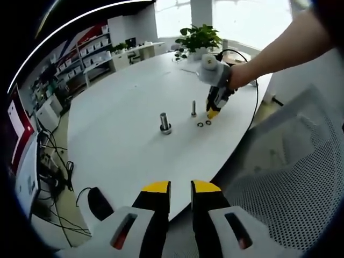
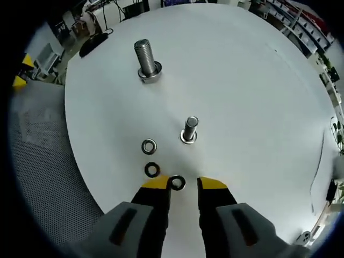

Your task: Place the washer onto the threaded stud by aligning its center hole with the stud, sliding it down to the base, and recovering from edge contact or off-axis alignment until the washer reaches the visible bottom stop.

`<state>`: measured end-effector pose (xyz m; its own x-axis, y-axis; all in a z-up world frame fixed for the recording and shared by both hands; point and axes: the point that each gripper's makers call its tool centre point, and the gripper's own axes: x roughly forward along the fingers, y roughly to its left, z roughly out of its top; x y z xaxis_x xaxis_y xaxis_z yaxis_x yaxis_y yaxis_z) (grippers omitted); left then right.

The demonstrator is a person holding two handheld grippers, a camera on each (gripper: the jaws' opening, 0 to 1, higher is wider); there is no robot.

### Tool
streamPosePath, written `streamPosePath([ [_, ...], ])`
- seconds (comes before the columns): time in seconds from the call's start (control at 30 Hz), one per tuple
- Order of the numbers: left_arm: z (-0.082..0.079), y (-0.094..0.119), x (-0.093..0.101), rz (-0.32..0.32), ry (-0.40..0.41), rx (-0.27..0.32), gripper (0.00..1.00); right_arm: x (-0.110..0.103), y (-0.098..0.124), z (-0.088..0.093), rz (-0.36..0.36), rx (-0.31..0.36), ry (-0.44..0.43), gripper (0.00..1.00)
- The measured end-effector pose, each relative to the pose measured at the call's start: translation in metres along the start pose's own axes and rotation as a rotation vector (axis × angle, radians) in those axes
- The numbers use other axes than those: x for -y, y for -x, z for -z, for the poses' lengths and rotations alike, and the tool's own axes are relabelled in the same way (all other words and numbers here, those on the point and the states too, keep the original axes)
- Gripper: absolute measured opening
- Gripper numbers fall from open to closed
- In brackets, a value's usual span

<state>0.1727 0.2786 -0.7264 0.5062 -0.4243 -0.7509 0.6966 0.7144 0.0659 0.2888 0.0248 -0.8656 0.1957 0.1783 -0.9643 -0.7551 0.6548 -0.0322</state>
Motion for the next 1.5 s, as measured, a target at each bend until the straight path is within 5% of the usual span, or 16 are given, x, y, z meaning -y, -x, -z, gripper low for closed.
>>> streamPosePath([
  [0.7,0.003,0.0,-0.001,-0.005,-0.005,-0.014,0.12,-0.014,0.0,0.01,-0.041,0.026,-0.006,0.22],
  [0.87,0.002,0.0,0.0,-0.002,-0.005,-0.01,0.12,-0.015,0.0,0.01,-0.032,0.012,0.049,0.22],
  [1.5,0.0,0.001,0.0,0.007,0.0,0.003,0.12,-0.016,-0.003,0.005,-0.022,-0.159,0.103,0.16],
])
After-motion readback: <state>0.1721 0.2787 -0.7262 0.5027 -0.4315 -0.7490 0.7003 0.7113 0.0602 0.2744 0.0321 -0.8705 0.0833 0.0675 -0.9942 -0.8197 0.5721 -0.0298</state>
